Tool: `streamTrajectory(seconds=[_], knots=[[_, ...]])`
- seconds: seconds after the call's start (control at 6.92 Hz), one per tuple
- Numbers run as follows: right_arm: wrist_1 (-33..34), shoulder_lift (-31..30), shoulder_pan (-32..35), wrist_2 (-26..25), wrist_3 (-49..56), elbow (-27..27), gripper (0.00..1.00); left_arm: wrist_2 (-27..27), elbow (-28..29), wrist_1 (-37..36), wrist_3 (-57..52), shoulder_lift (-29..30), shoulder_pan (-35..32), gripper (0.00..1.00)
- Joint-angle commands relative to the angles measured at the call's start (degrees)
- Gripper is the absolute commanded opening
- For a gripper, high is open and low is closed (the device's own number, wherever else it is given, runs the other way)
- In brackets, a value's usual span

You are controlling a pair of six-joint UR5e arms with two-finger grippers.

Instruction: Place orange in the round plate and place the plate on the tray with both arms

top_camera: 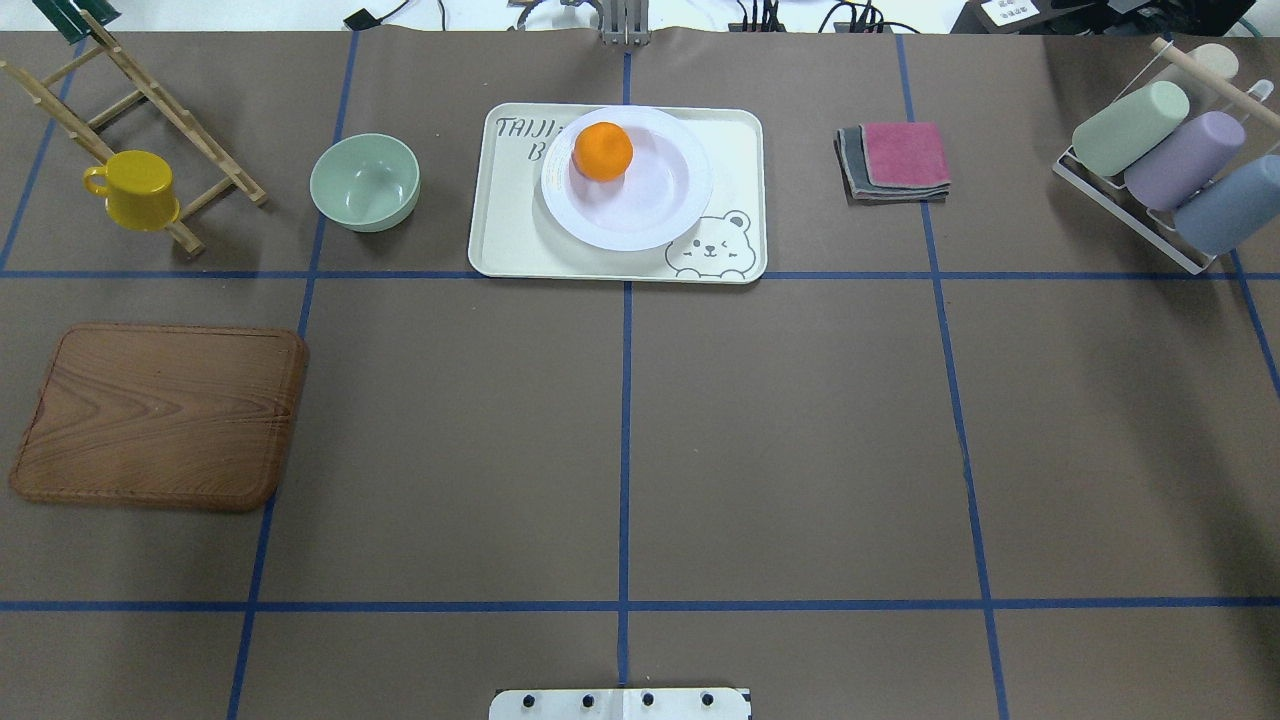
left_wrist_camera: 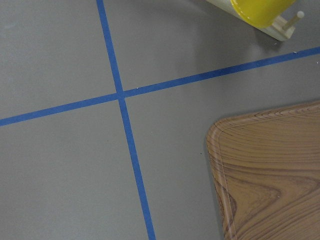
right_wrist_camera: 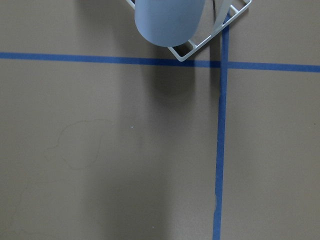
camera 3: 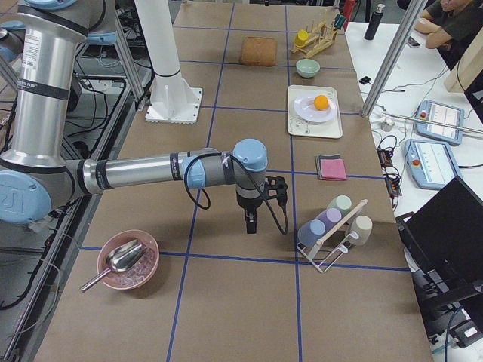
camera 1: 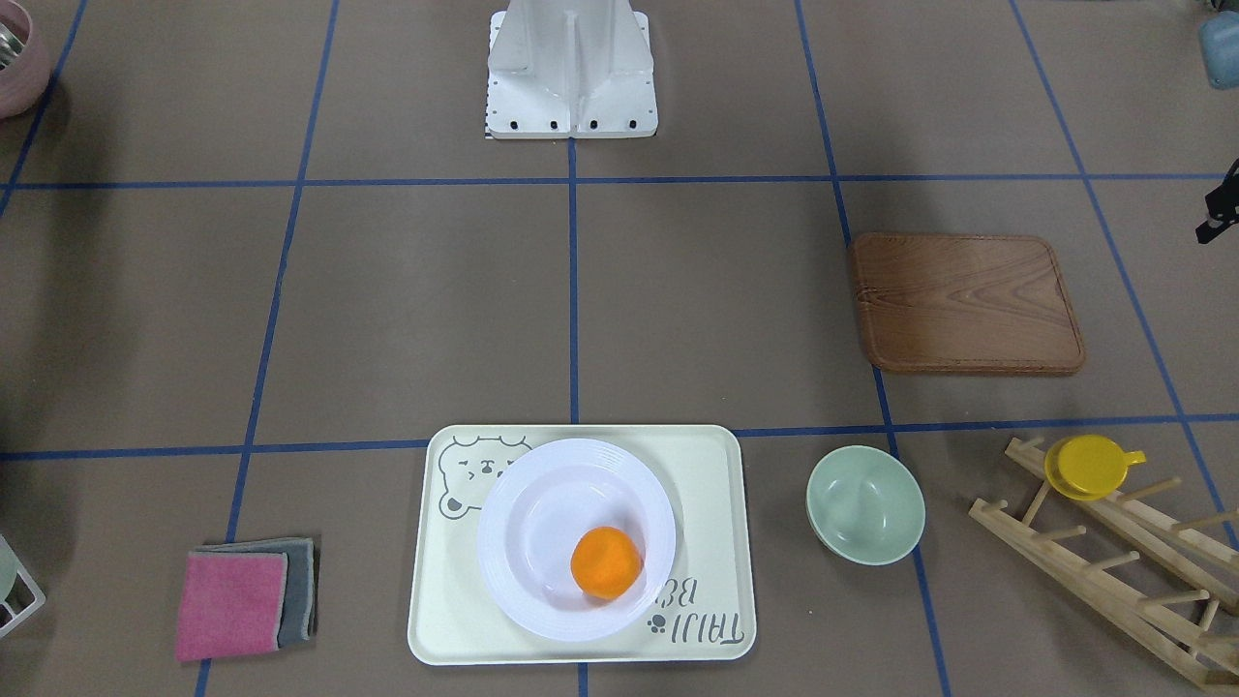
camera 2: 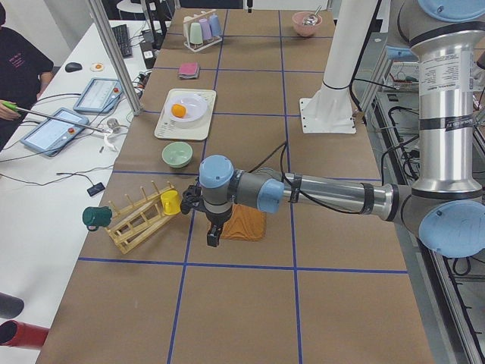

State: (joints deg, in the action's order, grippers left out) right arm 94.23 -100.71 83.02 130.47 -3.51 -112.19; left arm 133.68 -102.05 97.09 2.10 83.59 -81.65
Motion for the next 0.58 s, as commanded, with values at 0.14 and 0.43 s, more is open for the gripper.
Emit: streamTrajectory(seconds=[0.14,0.43], knots=[[4.7,1.5,1.3,-1.6,2.2,-1.4,1.0,0.0,0.0,-0.1,0.0,0.0,0.0,0.99],[4.6,1.5,1.3,-1.2,2.1,-1.4,1.0,0.0,0.1,-0.1,0.0,0.0,0.0,0.99]])
